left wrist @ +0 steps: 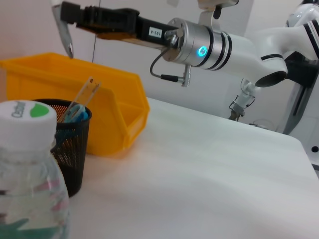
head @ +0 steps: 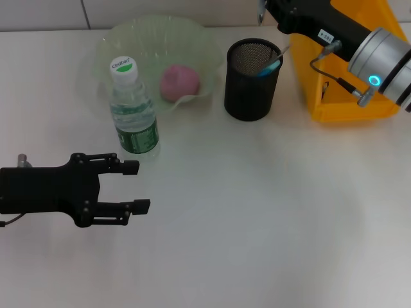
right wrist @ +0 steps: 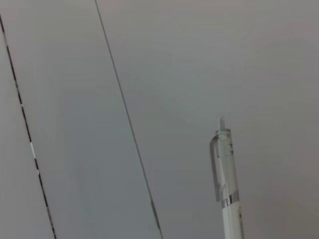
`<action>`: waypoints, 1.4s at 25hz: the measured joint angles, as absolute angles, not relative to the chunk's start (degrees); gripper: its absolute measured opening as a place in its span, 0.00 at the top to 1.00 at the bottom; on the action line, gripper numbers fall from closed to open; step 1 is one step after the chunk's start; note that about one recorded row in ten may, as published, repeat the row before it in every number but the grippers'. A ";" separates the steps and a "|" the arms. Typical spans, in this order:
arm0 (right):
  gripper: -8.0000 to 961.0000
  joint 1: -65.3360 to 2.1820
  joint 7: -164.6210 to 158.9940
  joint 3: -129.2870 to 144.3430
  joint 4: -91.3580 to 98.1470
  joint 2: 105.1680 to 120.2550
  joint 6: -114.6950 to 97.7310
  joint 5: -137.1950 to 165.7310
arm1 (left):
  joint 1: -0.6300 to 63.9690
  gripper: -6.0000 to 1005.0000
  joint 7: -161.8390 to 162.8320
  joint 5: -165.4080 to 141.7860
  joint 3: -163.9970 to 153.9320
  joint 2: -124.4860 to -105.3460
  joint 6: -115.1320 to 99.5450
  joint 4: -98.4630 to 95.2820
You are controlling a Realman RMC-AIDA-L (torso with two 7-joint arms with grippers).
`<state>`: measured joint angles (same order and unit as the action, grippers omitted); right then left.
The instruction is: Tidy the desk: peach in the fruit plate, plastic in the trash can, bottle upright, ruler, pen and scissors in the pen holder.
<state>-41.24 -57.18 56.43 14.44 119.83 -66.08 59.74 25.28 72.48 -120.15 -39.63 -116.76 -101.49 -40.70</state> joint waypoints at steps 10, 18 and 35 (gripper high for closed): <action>0.80 -40.26 -56.76 56.63 13.63 119.82 -65.79 59.66 | 25.69 0.23 72.21 -120.12 -39.79 -117.31 -99.45 -40.34; 0.56 -38.72 -56.40 56.67 13.35 119.81 -67.17 59.76 | 25.56 0.23 72.11 -120.14 -39.65 -117.34 -99.07 -40.34; 0.52 -19.93 -66.69 55.80 30.02 118.21 -95.46 67.44 | 25.57 0.23 71.26 -120.19 -39.72 -117.65 -99.06 -40.16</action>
<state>-19.93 -66.69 55.80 30.02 118.21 -95.47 67.44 25.57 71.26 -120.19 -39.72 -117.65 -99.06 -40.16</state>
